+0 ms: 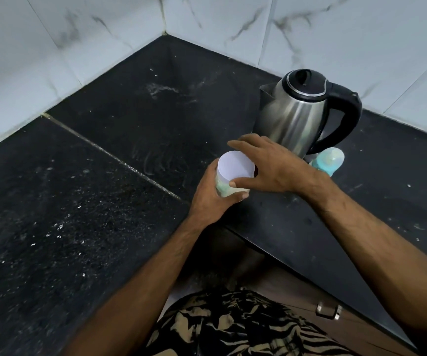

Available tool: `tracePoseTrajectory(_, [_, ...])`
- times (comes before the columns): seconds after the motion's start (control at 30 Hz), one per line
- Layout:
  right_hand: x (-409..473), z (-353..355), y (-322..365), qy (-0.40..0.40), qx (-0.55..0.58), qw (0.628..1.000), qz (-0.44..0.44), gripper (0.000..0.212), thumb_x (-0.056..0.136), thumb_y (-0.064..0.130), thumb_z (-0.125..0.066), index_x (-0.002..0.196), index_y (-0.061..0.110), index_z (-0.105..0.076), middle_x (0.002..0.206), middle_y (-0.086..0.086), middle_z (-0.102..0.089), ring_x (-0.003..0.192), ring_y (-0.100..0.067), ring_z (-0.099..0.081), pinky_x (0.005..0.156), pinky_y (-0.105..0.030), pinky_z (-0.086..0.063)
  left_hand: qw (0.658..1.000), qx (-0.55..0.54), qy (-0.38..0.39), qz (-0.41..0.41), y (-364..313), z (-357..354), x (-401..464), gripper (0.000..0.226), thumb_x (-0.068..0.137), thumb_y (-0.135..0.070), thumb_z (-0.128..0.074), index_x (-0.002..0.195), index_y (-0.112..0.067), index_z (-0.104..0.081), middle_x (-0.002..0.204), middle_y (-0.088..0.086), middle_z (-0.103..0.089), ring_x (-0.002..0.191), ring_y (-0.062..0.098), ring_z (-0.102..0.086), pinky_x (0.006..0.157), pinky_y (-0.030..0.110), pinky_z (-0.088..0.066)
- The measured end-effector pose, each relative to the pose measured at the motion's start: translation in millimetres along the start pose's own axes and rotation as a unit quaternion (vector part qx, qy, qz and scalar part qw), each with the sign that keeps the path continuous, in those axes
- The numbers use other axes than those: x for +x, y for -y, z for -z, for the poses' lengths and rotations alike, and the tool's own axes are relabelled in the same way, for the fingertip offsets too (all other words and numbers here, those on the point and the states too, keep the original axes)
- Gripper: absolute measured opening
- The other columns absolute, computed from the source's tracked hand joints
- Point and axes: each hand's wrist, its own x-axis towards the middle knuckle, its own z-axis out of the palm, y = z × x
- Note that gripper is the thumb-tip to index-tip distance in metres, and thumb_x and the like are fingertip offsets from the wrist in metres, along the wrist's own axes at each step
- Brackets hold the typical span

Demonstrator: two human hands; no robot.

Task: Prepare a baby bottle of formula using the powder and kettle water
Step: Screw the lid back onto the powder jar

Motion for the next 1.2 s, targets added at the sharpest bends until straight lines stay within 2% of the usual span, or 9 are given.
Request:
tracePoseTrajectory(0.1, [0, -2, 3, 0.018, 0.014, 1.0, -0.005, 0.084, 0.082, 0.058, -0.066, 0.152, 0.03, -0.028, 0.144, 0.002, -0.041, 0.128, -0.02, -0.046, 0.1, -0.034, -0.043, 1.0, -0.004, 0.005, 0.001, -1, 0, 0, 0.095, 0.071, -0.026, -0.088, 0.148, -0.024, -0.033, 0.133, -0.019, -0.043, 0.114, -0.012, -0.045, 0.085, -0.006, -0.033])
tracePoseTrajectory(0.23, [-3, -2, 6, -0.028, -0.1, 0.992, -0.073, 0.083, 0.076, 0.08, -0.054, 0.14, 0.028, -0.044, 0.118, 0.001, -0.056, 0.107, -0.022, -0.056, 0.082, -0.032, -0.041, 1.0, -0.003, -0.002, -0.004, -1, 0, 0, 0.095, 0.07, -0.027, -0.089, 0.148, -0.023, -0.034, 0.133, -0.016, -0.044, 0.119, 0.0, -0.044, 0.083, -0.006, -0.034])
tracePoseTrajectory(0.47, [2, -5, 3, 0.03, 0.07, 0.997, 0.014, 0.077, 0.083, 0.043, -0.07, 0.15, 0.031, -0.032, 0.149, 0.004, -0.036, 0.132, -0.018, -0.041, 0.107, -0.036, -0.041, 1.0, 0.001, 0.003, -0.004, 0, 0, -1, 0.093, 0.072, -0.024, -0.088, 0.147, -0.025, -0.032, 0.127, -0.029, -0.042, 0.11, -0.029, -0.04, 0.085, -0.006, -0.033])
tracePoseTrajectory(0.6, [5, -12, 6, -0.03, -0.014, 0.999, -0.037, 0.084, 0.076, 0.063, -0.07, 0.145, 0.028, -0.038, 0.137, 0.001, -0.047, 0.122, -0.021, -0.048, 0.097, -0.038, -0.047, 1.0, -0.002, 0.005, 0.0, -4, -1, -1, 0.096, 0.073, -0.026, -0.088, 0.15, -0.022, -0.03, 0.139, -0.014, -0.044, 0.124, -0.002, -0.041, 0.1, 0.008, -0.036])
tracePoseTrajectory(0.67, [5, -11, 7, -0.036, -0.03, 0.998, -0.038, 0.089, 0.075, 0.067, -0.068, 0.147, 0.028, -0.035, 0.137, -0.002, -0.046, 0.123, -0.023, -0.048, 0.1, -0.039, -0.046, 1.0, -0.001, 0.003, 0.002, -4, -1, -1, 0.096, 0.072, -0.028, -0.088, 0.149, -0.025, -0.032, 0.133, -0.019, -0.044, 0.118, -0.008, -0.043, 0.094, 0.002, -0.037])
tracePoseTrajectory(0.77, [4, -7, 2, 0.016, 0.085, 0.996, 0.002, 0.084, 0.081, 0.047, -0.072, 0.151, 0.029, -0.03, 0.151, 0.0, -0.034, 0.137, -0.021, -0.037, 0.111, -0.038, -0.037, 1.0, 0.0, 0.0, 0.001, -2, 0, -1, 0.091, 0.071, -0.026, -0.089, 0.143, -0.031, -0.034, 0.126, -0.028, -0.044, 0.11, -0.025, -0.043, 0.085, -0.005, -0.035])
tracePoseTrajectory(0.83, [5, -8, 0, 0.034, 0.121, 0.992, 0.012, 0.081, 0.082, 0.038, -0.073, 0.151, 0.028, -0.031, 0.15, 0.001, -0.036, 0.135, -0.021, -0.04, 0.11, -0.038, -0.038, 1.0, 0.001, -0.002, 0.002, -2, 0, -2, 0.092, 0.071, -0.025, -0.089, 0.145, -0.028, -0.034, 0.13, -0.024, -0.044, 0.113, -0.02, -0.044, 0.088, -0.004, -0.034])
tracePoseTrajectory(1.0, [6, -15, 11, -0.04, -0.021, 0.995, -0.089, 0.086, 0.075, 0.068, -0.067, 0.145, 0.027, -0.038, 0.137, -0.001, -0.048, 0.122, -0.024, -0.05, 0.098, -0.04, -0.046, 1.0, 0.013, -0.001, -0.002, -4, 0, -1, 0.097, 0.071, -0.03, -0.089, 0.149, -0.024, -0.032, 0.14, -0.009, -0.047, 0.125, 0.006, -0.045, 0.101, 0.018, -0.042])
tracePoseTrajectory(1.2, [5, -14, 2, 0.038, 0.109, 0.993, 0.003, 0.085, 0.08, 0.037, -0.074, 0.151, 0.03, -0.028, 0.153, 0.001, -0.032, 0.136, -0.023, -0.037, 0.111, -0.038, -0.037, 1.0, 0.008, 0.002, 0.003, -4, -1, -2, 0.094, 0.074, -0.017, -0.086, 0.149, -0.018, -0.031, 0.132, -0.016, -0.04, 0.122, -0.001, -0.038, 0.083, -0.01, -0.029])
